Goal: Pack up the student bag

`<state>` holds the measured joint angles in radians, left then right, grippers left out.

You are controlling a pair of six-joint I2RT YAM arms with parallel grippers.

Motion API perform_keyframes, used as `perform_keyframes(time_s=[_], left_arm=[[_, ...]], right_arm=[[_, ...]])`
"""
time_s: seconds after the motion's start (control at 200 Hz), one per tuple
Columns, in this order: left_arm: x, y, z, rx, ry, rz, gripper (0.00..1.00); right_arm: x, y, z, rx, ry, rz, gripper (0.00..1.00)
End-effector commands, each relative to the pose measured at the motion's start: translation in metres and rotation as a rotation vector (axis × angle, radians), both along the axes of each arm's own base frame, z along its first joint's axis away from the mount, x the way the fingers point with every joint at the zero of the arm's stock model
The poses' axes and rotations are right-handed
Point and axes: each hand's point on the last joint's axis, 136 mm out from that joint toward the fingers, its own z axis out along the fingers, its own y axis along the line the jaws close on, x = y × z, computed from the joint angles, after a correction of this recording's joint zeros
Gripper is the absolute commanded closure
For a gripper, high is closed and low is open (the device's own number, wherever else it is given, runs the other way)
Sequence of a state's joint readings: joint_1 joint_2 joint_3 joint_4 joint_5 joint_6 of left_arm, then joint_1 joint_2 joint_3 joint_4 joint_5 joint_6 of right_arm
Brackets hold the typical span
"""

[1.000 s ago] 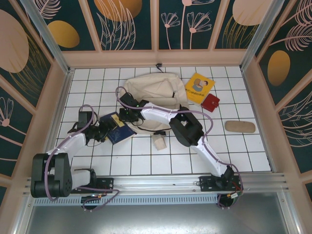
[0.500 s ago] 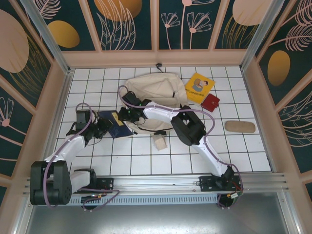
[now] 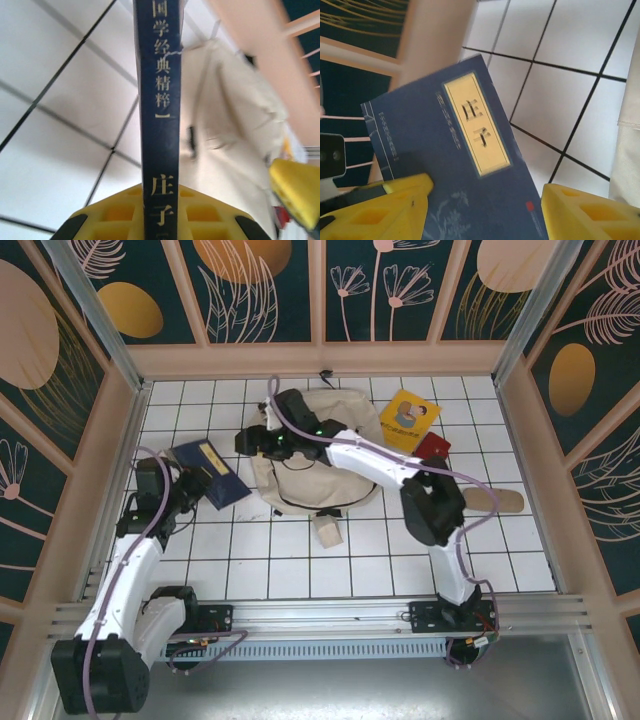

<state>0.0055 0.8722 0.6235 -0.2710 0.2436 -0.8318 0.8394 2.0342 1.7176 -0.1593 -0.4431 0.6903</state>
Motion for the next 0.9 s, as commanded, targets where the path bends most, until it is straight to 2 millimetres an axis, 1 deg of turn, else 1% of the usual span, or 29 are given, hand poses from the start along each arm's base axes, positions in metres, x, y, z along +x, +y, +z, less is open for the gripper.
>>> perform_keyframes(time_s=[0.0, 0.015, 0.045, 0.05, 0.085, 0.125, 0.21, 0.255, 0.315, 0.44, 0.535, 0.605, 0.795, 0.895], left_arm=[[0.008, -0.018, 0.051, -0.058, -0.15, -0.092, 0.95], [0.009, -0.02, 0.054, -0.066, -0.157, -0.1, 0.95], [0.011, -0.024, 0.06, -0.086, -0.166, -0.117, 0.94], [0.011, -0.025, 0.061, -0.089, -0.168, -0.121, 0.94], [0.014, -0.031, 0.068, -0.117, -0.182, -0.149, 0.94], [0.017, -0.037, 0.076, -0.15, -0.206, -0.181, 0.94], [0.023, -0.047, 0.091, -0.226, -0.254, -0.219, 0.94], [0.026, -0.05, 0.099, -0.253, -0.278, -0.227, 0.94], [0.029, -0.052, 0.108, -0.282, -0.303, -0.232, 0.94], [0.033, -0.054, 0.124, -0.351, -0.337, -0.226, 0.93], [0.034, -0.055, 0.134, -0.406, -0.364, -0.22, 0.93], [0.034, -0.055, 0.14, -0.44, -0.379, -0.213, 0.93], [0.034, -0.05, 0.158, -0.475, -0.433, -0.18, 0.92], [0.038, -0.047, 0.157, -0.491, -0.433, -0.15, 0.92]], right_arm=[[-0.001, -0.018, 0.034, 0.114, -0.079, -0.03, 0.26], [-0.001, -0.02, 0.038, 0.125, -0.092, -0.038, 0.24], [-0.002, -0.026, 0.036, 0.131, -0.101, -0.057, 0.21], [-0.002, -0.027, 0.039, 0.136, -0.106, -0.06, 0.21], [-0.002, -0.033, 0.039, 0.148, -0.106, -0.075, 0.19], [-0.004, -0.038, 0.038, 0.164, -0.095, -0.077, 0.17], [-0.009, -0.042, 0.036, 0.216, -0.057, -0.056, 0.16], [-0.012, -0.043, 0.036, 0.25, -0.039, -0.046, 0.15], [-0.015, -0.044, 0.033, 0.28, -0.007, -0.039, 0.15], [-0.009, -0.051, 0.017, 0.291, 0.066, -0.09, 0.15], [-0.01, -0.05, 0.015, 0.321, 0.109, -0.065, 0.15], [-0.014, -0.046, 0.02, 0.364, 0.122, -0.038, 0.16], [-0.016, -0.036, 0.049, 0.513, 0.137, 0.0, 0.2], [-0.017, -0.031, 0.056, 0.57, 0.164, 0.01, 0.23]])
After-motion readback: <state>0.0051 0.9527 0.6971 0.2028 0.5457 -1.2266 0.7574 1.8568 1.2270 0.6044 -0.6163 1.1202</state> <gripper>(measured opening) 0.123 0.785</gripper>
